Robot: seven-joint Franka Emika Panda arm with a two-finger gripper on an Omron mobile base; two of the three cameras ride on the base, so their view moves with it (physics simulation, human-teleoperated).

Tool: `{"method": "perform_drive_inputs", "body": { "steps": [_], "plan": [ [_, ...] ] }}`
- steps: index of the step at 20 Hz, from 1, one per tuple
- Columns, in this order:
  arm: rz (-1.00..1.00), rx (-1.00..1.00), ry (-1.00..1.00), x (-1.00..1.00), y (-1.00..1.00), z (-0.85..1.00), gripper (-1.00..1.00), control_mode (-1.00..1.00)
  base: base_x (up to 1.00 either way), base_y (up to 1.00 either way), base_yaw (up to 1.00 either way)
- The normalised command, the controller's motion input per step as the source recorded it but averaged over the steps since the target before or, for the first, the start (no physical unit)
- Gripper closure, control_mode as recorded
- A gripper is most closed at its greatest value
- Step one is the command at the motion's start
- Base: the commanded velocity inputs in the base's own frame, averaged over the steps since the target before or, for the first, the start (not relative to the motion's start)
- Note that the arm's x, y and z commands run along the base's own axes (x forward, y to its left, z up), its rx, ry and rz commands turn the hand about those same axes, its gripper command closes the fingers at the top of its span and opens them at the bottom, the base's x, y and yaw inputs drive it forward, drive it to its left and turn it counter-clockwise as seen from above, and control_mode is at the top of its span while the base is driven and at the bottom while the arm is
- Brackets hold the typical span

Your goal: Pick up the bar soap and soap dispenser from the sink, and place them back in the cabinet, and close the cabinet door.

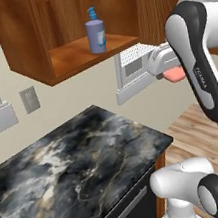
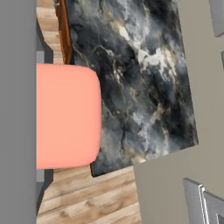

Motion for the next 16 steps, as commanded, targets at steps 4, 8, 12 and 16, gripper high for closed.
{"method": "perform_drive_inputs", "body": {
  "steps": [4,8,12,16],
  "plan": [
    [0.17,0.00,0.00,0.24,0.18,0.12,1.00,-1.00,0.00,0.00,0.00],
    [0.12,0.00,0.00,0.19,0.21,0.09,1.00,-1.00,0.00,0.00,0.00],
    [0.11,0.00,0.00,0.15,0.14,0.04,1.00,-1.00,0.00,0.00,0.00],
    [0.06,0.02,-0.07,0.03,0.09,0.00,1.00,-1.00,0.00,0.00,0.00]
  ]
}}
